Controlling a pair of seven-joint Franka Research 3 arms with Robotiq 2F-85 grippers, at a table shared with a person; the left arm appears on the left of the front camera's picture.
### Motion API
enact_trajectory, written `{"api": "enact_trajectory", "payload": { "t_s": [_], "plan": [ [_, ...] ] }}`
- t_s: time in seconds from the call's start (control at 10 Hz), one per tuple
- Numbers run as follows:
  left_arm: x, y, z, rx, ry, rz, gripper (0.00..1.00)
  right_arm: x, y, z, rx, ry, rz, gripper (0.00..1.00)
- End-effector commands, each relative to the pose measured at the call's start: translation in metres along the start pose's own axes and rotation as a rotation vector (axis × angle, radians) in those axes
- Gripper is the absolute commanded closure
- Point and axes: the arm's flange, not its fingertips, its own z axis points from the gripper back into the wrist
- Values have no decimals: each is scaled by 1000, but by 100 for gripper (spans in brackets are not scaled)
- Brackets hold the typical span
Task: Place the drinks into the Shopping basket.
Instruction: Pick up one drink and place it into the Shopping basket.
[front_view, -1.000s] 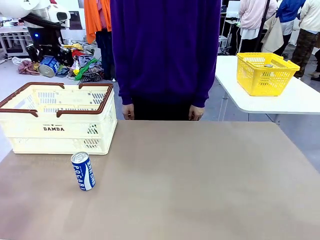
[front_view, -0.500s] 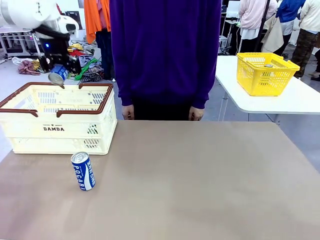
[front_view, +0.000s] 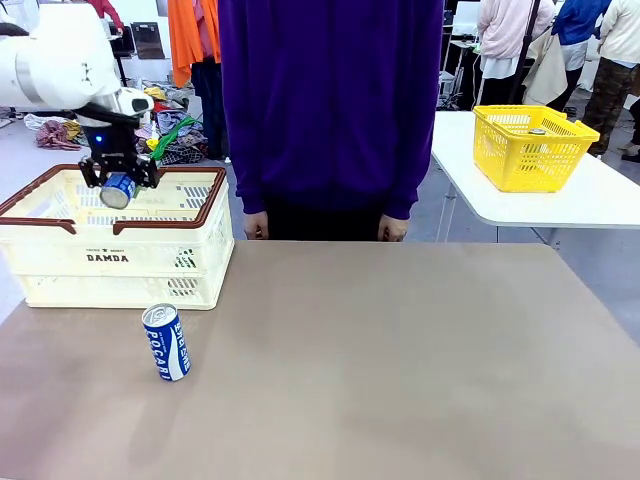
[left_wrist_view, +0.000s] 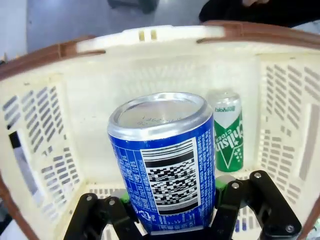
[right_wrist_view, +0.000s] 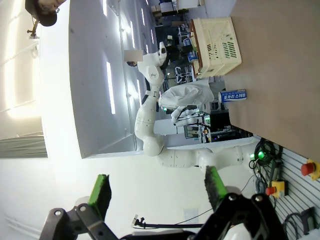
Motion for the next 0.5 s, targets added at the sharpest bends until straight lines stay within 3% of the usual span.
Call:
{"api": "enact_trajectory", "payload": {
  "t_s": [0.0, 0.4],
  "plan": [
    [-6, -1, -19, 4, -1, 38, 100, -1, 6, 0, 9, 1, -12, 0],
    [-5, -2, -55, 17, 51, 49, 100, -1, 6, 0, 9, 1, -12, 0]
  ]
}}
